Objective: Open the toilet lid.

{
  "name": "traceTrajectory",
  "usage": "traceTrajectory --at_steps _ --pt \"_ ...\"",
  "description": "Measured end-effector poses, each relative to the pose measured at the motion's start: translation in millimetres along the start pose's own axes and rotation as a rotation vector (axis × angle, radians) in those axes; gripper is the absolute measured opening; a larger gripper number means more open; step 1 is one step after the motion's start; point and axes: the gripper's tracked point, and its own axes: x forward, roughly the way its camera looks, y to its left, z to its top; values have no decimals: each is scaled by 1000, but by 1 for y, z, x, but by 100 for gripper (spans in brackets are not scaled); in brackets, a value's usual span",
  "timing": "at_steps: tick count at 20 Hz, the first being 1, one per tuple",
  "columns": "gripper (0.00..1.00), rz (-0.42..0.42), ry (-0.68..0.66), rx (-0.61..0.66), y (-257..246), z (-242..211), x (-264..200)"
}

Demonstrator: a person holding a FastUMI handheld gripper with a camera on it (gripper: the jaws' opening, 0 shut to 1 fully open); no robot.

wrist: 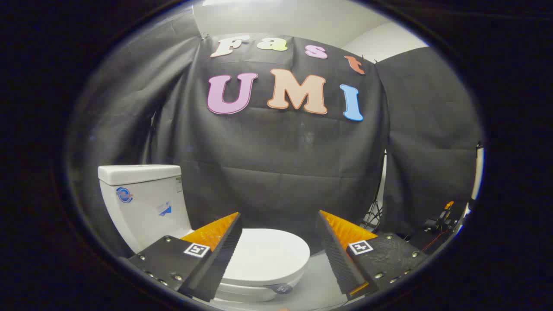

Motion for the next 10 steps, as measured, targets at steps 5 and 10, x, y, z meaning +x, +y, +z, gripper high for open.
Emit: traceTrajectory --at_steps 5,10 --pt "100 -8 -3 19 -11 4 -2" --pt "100 -15 7 33 -20 0 -1"
